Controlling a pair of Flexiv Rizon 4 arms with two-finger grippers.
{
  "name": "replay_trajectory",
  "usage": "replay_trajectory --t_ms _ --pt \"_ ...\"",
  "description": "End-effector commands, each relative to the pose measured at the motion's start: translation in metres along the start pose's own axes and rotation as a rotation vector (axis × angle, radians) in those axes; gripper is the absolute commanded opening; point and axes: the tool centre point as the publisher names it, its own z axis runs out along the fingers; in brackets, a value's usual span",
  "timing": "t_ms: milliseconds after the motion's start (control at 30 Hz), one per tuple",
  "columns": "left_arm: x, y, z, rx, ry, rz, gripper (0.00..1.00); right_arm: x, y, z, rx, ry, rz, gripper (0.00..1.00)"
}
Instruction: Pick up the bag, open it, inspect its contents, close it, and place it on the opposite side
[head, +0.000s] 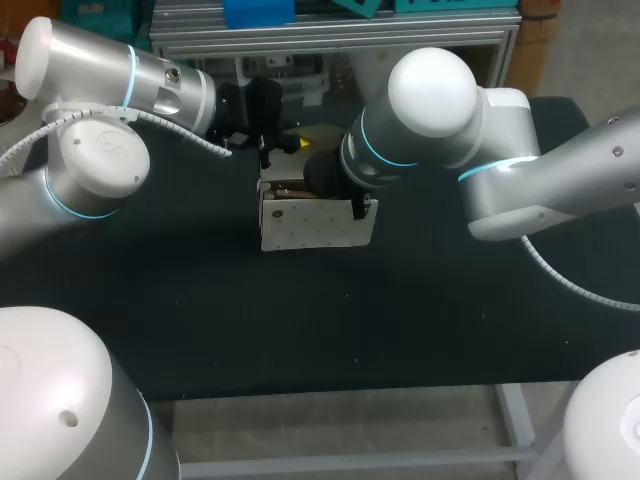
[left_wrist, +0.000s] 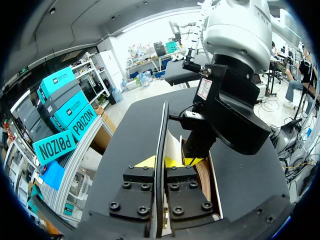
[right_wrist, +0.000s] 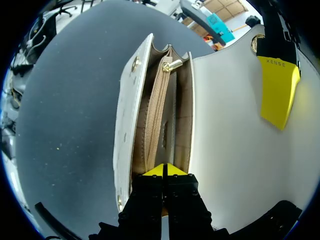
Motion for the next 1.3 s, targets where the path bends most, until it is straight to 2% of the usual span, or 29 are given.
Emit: replay_trajectory --t_ms 33,67,100,467,1300 --pt "0.0003 -0.0005 -0.0022 0.009 -0.004 0.001 0.0 0.0009 0.0006 0.0045 -0.001 0.032 -0.005 0.41" --pt "0.0004 -0.0004 -0.0022 0.009 -0.005 0.001 0.0 0.0016 0.0004 0.005 0.0 0.038 -0.004 0.8" --pt "0.0004 -0.0002 -0.0023 0.011 -0.005 0.002 0.0 0.0024 0.0002 0.0053 0.0 0.048 -0.003 1.0" --pt "0.004 0.0011 -0.002 0.033 -0.009 0.046 0.0 0.0087 -0.0011 0.0094 -0.001 0.09 0.002 1.0" --pt "0.0045 0.0007 -0.0012 0.036 -0.01 0.061 0.0 0.0074 -0.002 0.0105 0.004 0.099 0.002 1.0"
